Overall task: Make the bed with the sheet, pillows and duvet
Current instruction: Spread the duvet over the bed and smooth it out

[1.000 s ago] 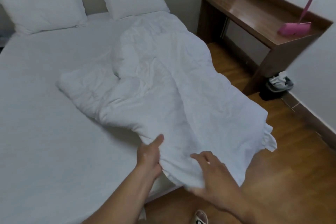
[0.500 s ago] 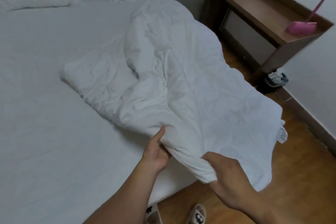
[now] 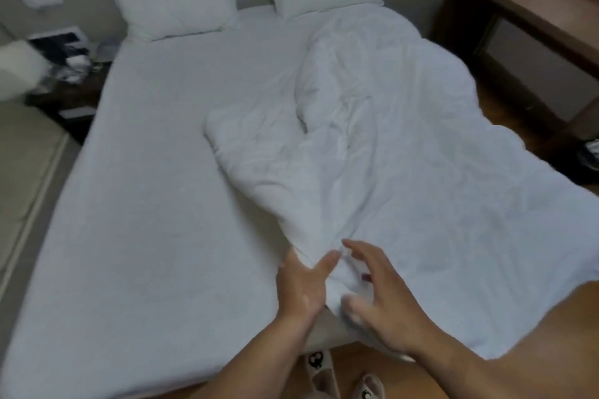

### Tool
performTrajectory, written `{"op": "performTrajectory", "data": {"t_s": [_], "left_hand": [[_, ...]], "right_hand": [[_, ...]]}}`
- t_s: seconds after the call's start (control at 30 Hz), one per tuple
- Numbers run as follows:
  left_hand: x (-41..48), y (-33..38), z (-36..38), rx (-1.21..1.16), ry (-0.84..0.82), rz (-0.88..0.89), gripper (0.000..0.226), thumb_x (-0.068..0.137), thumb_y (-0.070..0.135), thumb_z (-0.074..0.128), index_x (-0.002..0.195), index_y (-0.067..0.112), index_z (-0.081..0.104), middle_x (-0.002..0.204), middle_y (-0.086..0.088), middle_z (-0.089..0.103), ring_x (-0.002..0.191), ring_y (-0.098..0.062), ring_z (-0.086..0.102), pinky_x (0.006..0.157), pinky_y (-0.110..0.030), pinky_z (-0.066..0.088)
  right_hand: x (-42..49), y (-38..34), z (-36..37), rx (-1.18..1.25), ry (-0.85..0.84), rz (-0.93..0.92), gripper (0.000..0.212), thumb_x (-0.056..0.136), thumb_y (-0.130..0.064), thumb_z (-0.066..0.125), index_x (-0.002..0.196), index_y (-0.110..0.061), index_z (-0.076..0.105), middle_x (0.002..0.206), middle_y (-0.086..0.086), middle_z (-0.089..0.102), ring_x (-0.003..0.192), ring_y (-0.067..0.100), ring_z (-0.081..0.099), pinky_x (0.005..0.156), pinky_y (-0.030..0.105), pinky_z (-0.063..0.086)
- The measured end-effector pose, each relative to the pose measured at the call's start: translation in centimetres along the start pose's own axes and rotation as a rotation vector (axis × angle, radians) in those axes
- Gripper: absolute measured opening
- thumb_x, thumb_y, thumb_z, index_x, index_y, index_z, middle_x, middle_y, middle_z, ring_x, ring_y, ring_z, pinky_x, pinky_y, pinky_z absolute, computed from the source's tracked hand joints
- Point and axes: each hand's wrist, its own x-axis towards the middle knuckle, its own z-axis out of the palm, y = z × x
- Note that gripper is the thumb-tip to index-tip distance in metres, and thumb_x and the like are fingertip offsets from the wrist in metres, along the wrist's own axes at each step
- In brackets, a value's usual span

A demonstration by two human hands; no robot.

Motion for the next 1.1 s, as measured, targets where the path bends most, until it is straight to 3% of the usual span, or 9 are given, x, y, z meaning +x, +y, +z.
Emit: {"op": "performTrajectory", "data": {"t_s": [0.13, 0.2, 0.3, 0.4, 0.53, 0.73, 0.87, 1.0, 1.1], "left_hand": [[-3.8, -0.6, -0.5, 0.323, 0.081, 0.255, 0.040, 0.086, 0.040, 0.070, 0.120, 0.024, 0.057, 0.104, 0.004, 0.071, 0.096, -0.016, 0.066, 0.082, -0.031, 0.053], [-4.2, -1.2, -1.0, 0.418, -0.047, 0.344, 0.033, 0.090, 0.039, 0.067, 0.114, 0.021, 0.054, 0.105, 0.000, 0.068, 0.095, -0.017, 0.063, 0.082, -0.032, 0.050], [-2.0, -2.0, -3.8, 0.580, -0.334, 0.579, 0.023, 0.090, 0.045, 0.064, 0.096, 0.030, 0.047, 0.094, 0.011, 0.055, 0.085, -0.003, 0.049, 0.078, -0.020, 0.042], [3.4, -3.5, -6.4, 0.734, -0.417, 0.789, 0.046, 0.085, 0.042, 0.070, 0.125, 0.025, 0.055, 0.128, 0.006, 0.052, 0.116, -0.012, 0.050, 0.100, -0.026, 0.041], [12.0, -2.7, -5.8, 0.737, -0.234, 0.614, 0.087, 0.072, 0.048, 0.081, 0.142, 0.014, 0.043, 0.142, -0.005, 0.043, 0.127, -0.025, 0.046, 0.099, -0.035, 0.047], [18.5, -1.2, -2.7, 0.736, -0.366, 0.773, 0.054, 0.081, 0.013, 0.067, 0.134, 0.019, 0.059, 0.130, -0.008, 0.060, 0.122, -0.031, 0.053, 0.094, -0.038, 0.052], [19.6, -0.6, -6.0, 0.708, -0.493, 0.764, 0.039, 0.084, 0.014, 0.054, 0.120, 0.018, 0.067, 0.114, -0.009, 0.070, 0.105, -0.033, 0.062, 0.087, -0.035, 0.051], [18.7, -0.5, -12.4, 0.977, -0.637, 0.836, 0.037, 0.086, 0.034, 0.040, 0.117, 0.021, 0.056, 0.110, -0.012, 0.069, 0.098, -0.038, 0.060, 0.078, -0.037, 0.045], [16.5, -0.7, -16.5, 1.265, -0.687, 0.737, 0.032, 0.093, 0.045, 0.040, 0.108, 0.020, 0.053, 0.108, -0.015, 0.066, 0.097, -0.036, 0.061, 0.076, -0.036, 0.042]], "right_hand": [[6.9, -3.5, 1.6, 0.116, 0.010, 0.185, 0.076, 0.069, -0.069, 0.070, 0.133, -0.031, 0.052, 0.126, -0.012, 0.059, 0.111, 0.008, 0.059, 0.095, 0.032, 0.049], [9.6, -3.6, 1.8, 0.152, 0.053, 0.337, 0.053, 0.072, -0.052, 0.078, 0.114, -0.022, 0.067, 0.109, -0.003, 0.071, 0.096, 0.018, 0.067, 0.086, 0.037, 0.054], [10.3, -2.0, 1.5, 0.251, 0.089, 0.442, 0.019, 0.074, -0.030, 0.077, 0.089, -0.019, 0.075, 0.089, 0.000, 0.076, 0.085, 0.023, 0.071, 0.081, 0.040, 0.056], [9.7, -1.1, -0.1, 0.337, 0.086, 0.476, 0.016, 0.076, -0.025, 0.078, 0.091, -0.018, 0.078, 0.087, -0.001, 0.078, 0.087, 0.025, 0.074, 0.083, 0.040, 0.056], [9.9, -2.2, -1.7, 0.411, 0.057, 0.492, 0.019, 0.079, -0.025, 0.078, 0.097, -0.018, 0.079, 0.097, 0.005, 0.078, 0.089, 0.024, 0.075, 0.084, 0.040, 0.056], [11.3, -4.4, -1.5, 0.365, 0.267, 0.500, 0.017, 0.081, -0.030, 0.077, 0.097, -0.024, 0.079, 0.097, 0.000, 0.078, 0.090, 0.020, 0.074, 0.077, 0.034, 0.056], [10.9, -3.2, -0.7, -0.213, 0.510, 0.579, 0.023, 0.079, -0.048, 0.070, 0.091, -0.029, 0.069, 0.089, -0.014, 0.070, 0.085, 0.016, 0.066, 0.072, 0.032, 0.046], [9.8, -2.8, 2.9, -0.482, 0.462, 0.704, 0.035, 0.085, -0.047, 0.068, 0.107, -0.021, 0.058, 0.106, 0.002, 0.066, 0.099, 0.028, 0.061, 0.076, 0.034, 0.044], [8.9, -5.1, 9.1, -0.426, 0.513, 0.325, 0.064, 0.081, -0.037, 0.075, 0.136, -0.015, 0.051, 0.132, 0.008, 0.055, 0.121, 0.025, 0.053, 0.102, 0.037, 0.042]]}}
